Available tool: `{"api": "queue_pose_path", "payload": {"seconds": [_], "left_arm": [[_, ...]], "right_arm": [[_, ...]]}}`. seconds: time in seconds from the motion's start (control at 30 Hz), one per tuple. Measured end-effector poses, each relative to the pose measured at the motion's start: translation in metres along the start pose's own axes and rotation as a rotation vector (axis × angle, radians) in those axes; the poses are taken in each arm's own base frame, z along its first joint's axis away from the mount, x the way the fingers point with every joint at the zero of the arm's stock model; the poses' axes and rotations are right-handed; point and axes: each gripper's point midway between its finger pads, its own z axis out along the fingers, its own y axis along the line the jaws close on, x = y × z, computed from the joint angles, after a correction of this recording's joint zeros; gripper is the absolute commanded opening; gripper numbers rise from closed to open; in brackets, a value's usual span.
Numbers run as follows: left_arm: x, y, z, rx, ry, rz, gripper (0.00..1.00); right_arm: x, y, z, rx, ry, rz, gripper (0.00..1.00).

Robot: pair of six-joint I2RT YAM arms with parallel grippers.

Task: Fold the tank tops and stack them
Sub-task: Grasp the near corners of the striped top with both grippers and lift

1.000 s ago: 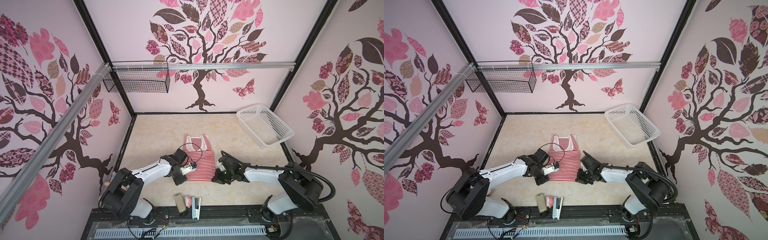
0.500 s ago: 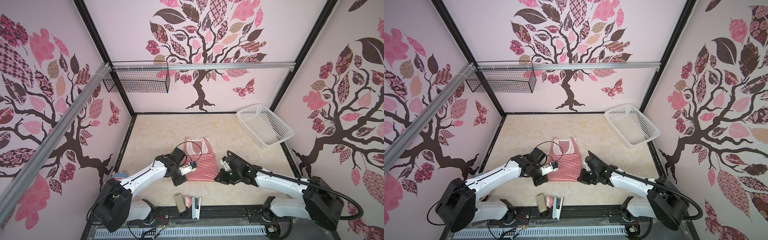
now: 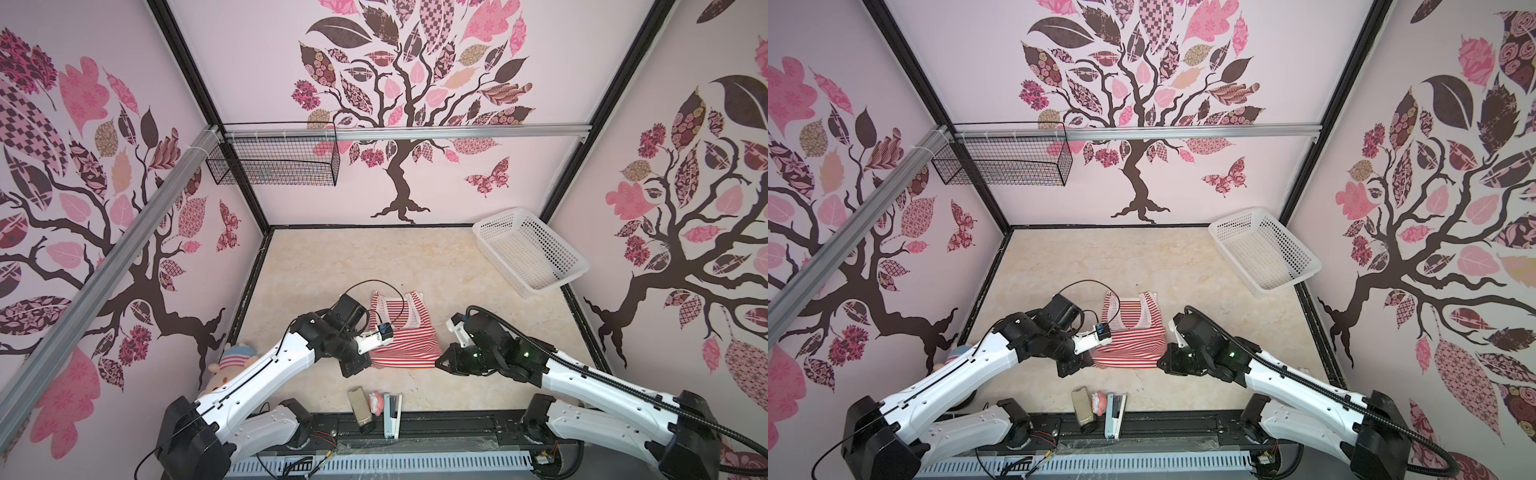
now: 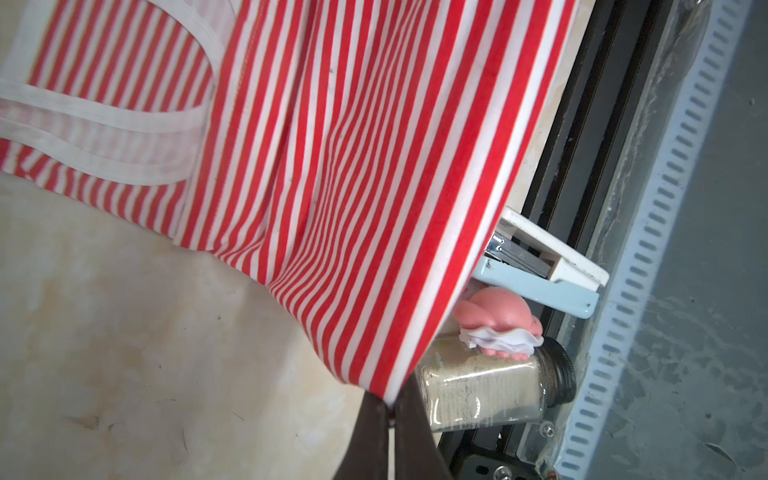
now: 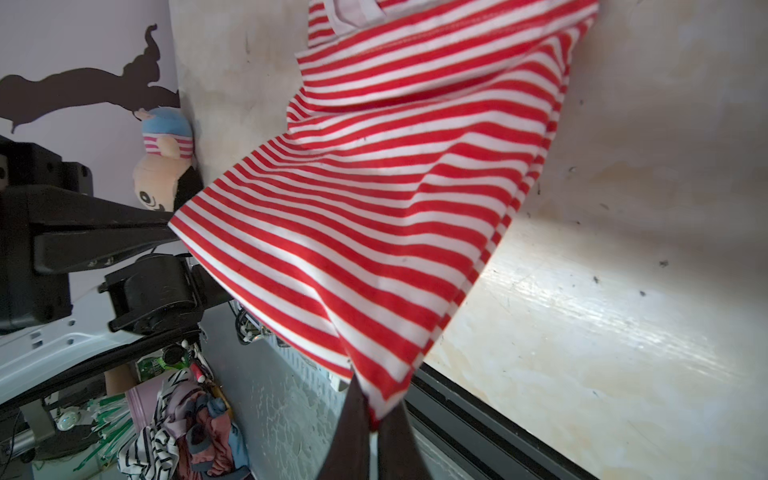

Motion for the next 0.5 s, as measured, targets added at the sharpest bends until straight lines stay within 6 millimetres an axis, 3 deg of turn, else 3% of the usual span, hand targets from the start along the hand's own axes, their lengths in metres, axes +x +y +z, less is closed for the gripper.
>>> {"api": "queue_pose_path", "payload": {"seconds": [0.27, 0.5], "left_arm": [[-0.01, 0.015, 0.004, -0.026, 0.022, -0.03, 0.0], [-0.043, 0.063, -0.017, -0.125, -0.096, -0.111, 0.0]], "right_arm": [[-0.018, 0.011, 0.0, 0.074, -0.004, -0.031, 0.0], [-0.068, 0.02, -0.007, 0.093, -0.08, -0.032, 0.0]]}}
